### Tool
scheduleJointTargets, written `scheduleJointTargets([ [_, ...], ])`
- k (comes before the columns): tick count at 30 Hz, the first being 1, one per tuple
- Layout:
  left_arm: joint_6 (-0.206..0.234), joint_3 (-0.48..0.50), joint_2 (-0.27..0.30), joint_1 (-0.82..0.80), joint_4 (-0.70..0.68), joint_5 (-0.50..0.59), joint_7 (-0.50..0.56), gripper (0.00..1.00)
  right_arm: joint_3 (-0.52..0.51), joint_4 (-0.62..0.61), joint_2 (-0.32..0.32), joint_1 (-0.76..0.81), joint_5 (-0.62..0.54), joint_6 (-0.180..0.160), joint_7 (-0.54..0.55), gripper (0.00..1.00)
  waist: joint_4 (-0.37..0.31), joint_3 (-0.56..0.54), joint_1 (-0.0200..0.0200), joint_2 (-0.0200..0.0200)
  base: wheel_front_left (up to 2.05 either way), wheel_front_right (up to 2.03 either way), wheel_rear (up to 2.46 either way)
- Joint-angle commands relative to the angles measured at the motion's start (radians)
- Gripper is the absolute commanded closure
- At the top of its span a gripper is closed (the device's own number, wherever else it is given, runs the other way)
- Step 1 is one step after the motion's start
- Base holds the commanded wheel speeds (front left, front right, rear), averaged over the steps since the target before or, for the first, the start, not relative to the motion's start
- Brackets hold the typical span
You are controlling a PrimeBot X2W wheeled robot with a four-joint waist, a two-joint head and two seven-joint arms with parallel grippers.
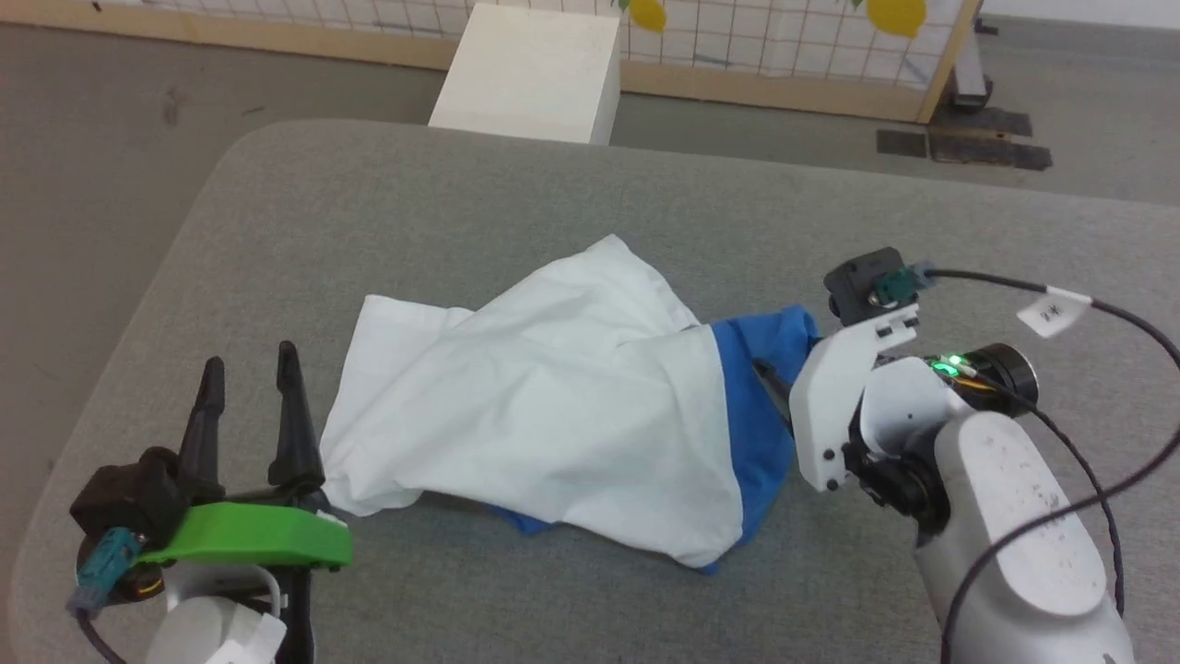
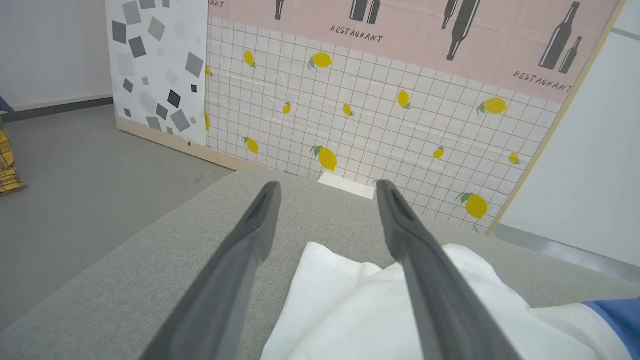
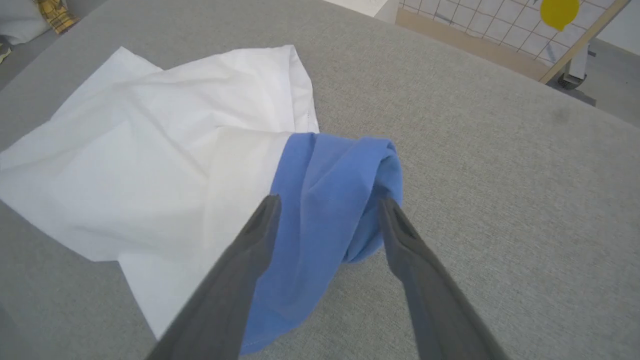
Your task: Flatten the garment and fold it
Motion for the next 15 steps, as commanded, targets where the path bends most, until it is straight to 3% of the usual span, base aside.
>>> scheduleJointTargets([
  [1, -0.013, 0.01, -0.014, -0.001, 0.001, 0.016, -0.006, 0.0, 0.001, 0.023, -0.001, -0.024, -0.02, -0.002, 0.017, 0.0, 0.025, 0.033, 0.0, 0.0065, 0.0, 0.0, 0.0],
  [10, -0.081, 0.064, -0.097, -0.031, 0.02, 0.064, -0.006, 0.0, 0.05, 0.134, -0.001, -0.1, -0.019, -0.002, 0.018, 0.0, 0.045, 0.098, 0.0, 0.0065, 0.0, 0.0, 0.0],
  [11, -0.087, 0.067, -0.102, -0.034, 0.024, 0.069, -0.006, 0.0, 0.056, 0.139, -0.001, -0.105, -0.012, -0.002, 0.01, 0.75, 0.044, 0.1, 0.0, 0.0065, 0.0, 0.0, 0.0],
  [12, -0.094, 0.073, -0.108, -0.039, 0.026, 0.074, -0.006, 0.0, 0.064, 0.14, -0.001, -0.11, -0.002, -0.002, -0.004, 1.0, 0.042, 0.102, 0.0, 0.0065, 0.0, 0.0, 0.0],
  [15, -0.107, 0.087, -0.12, -0.045, 0.038, 0.084, -0.006, 0.0, 0.066, 0.13, -0.001, -0.129, 0.02, -0.002, -0.045, 1.0, 0.029, 0.102, 0.0, 0.0065, 0.0, 0.0, 0.0],
])
